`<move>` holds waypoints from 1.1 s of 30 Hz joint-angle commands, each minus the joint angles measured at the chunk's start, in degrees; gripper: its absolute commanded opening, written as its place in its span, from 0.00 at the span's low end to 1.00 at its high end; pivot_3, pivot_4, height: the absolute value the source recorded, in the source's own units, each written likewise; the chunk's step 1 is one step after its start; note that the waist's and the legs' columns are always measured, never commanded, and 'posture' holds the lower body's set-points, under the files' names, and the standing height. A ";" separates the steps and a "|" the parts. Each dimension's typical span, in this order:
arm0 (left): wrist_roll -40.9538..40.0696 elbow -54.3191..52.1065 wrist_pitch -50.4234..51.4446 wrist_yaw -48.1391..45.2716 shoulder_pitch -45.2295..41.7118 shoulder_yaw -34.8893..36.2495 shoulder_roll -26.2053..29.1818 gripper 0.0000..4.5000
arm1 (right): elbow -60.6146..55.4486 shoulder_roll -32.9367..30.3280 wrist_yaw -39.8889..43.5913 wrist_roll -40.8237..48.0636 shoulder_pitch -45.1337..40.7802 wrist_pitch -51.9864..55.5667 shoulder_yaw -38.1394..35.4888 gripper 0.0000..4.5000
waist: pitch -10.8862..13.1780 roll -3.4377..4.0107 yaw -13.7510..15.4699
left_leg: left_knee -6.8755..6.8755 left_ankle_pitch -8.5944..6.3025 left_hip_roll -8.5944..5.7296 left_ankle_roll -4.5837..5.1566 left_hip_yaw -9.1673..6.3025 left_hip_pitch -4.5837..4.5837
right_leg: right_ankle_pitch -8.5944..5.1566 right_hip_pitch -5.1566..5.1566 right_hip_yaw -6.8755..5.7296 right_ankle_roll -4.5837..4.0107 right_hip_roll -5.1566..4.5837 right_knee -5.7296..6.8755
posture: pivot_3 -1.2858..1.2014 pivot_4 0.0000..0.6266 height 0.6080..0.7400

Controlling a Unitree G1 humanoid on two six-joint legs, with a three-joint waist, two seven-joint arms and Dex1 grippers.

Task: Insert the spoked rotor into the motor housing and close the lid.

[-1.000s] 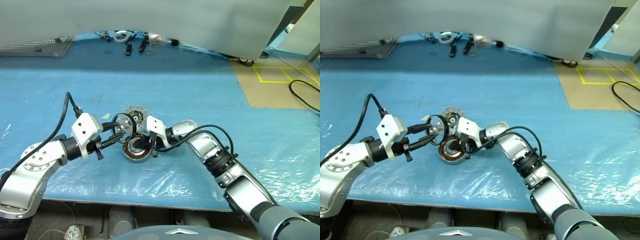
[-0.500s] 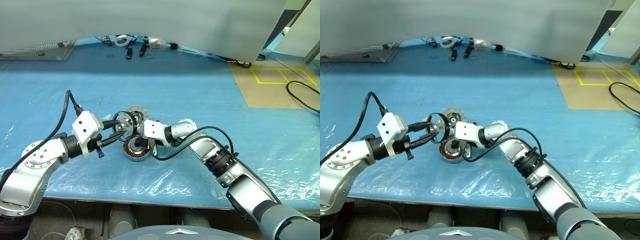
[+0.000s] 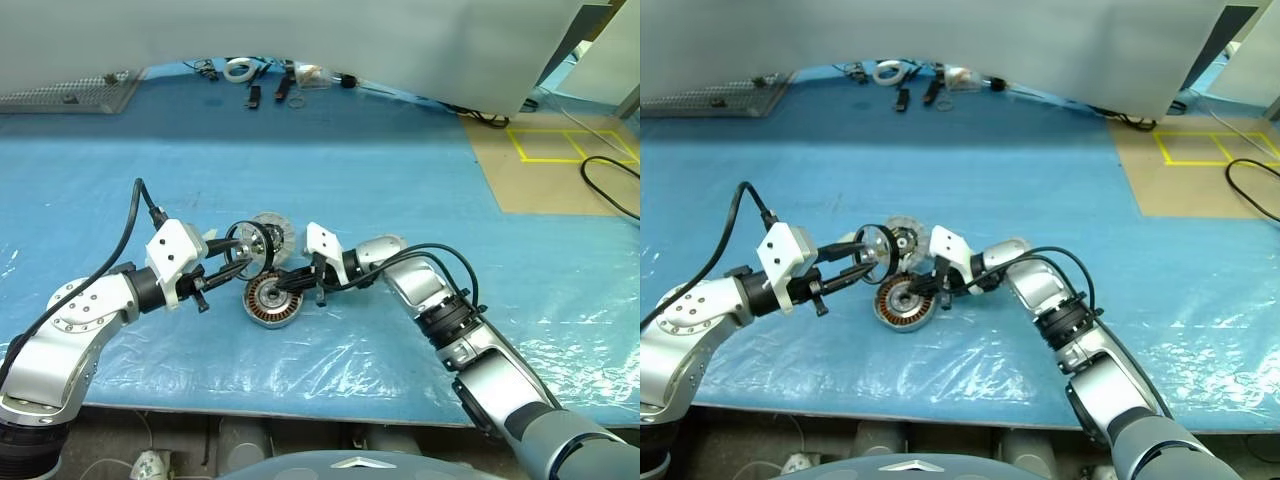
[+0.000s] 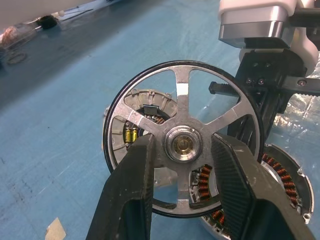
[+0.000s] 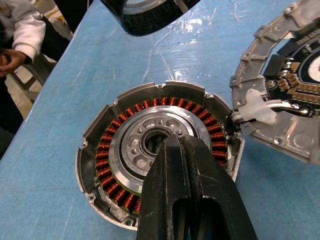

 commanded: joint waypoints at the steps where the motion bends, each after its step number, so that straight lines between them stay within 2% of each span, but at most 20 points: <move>1: -0.18 -1.50 -1.25 0.19 -0.41 0.28 -0.28 0.38 | -3.13 0.82 0.04 -1.30 -1.23 -2.02 1.68 0.00 | 0.01 -0.01 0.01 | 0.00 0.00 0.00 0.00 0.00 0.00 | 0.00 0.00 0.00 0.00 -0.01 0.01 | 0.52 0.24 1.00; 7: -0.08 -1.96 -1.07 0.48 0.04 0.22 -0.64 0.38 | -3.46 2.06 0.89 -1.00 -2.23 -2.00 2.54 0.00 | 0.02 0.00 -0.02 | 0.01 0.00 0.01 0.00 0.00 0.08 | -0.01 0.00 0.02 -0.02 -0.01 0.11 | 0.52 0.24 1.00; 14: 0.16 -2.10 -1.16 0.72 0.30 0.03 -0.98 0.38 | 2.40 2.75 0.22 -3.67 -1.79 -6.86 3.90 0.00 | 0.02 0.00 -0.03 | 0.02 0.00 0.01 0.00 0.00 0.06 | -0.01 0.00 0.02 -0.02 -0.01 0.10 | 0.52 0.24 1.00; 33: 0.24 -1.32 -1.17 0.69 -0.83 -0.10 -0.94 0.38 | 6.32 0.63 1.55 -9.15 -0.46 -11.88 7.43 0.00 | 0.01 -0.01 0.02 | 0.06 0.00 -0.01 0.01 0.01 0.24 | -0.01 0.16 0.04 -0.02 -0.03 0.15 | 0.52 0.24 1.00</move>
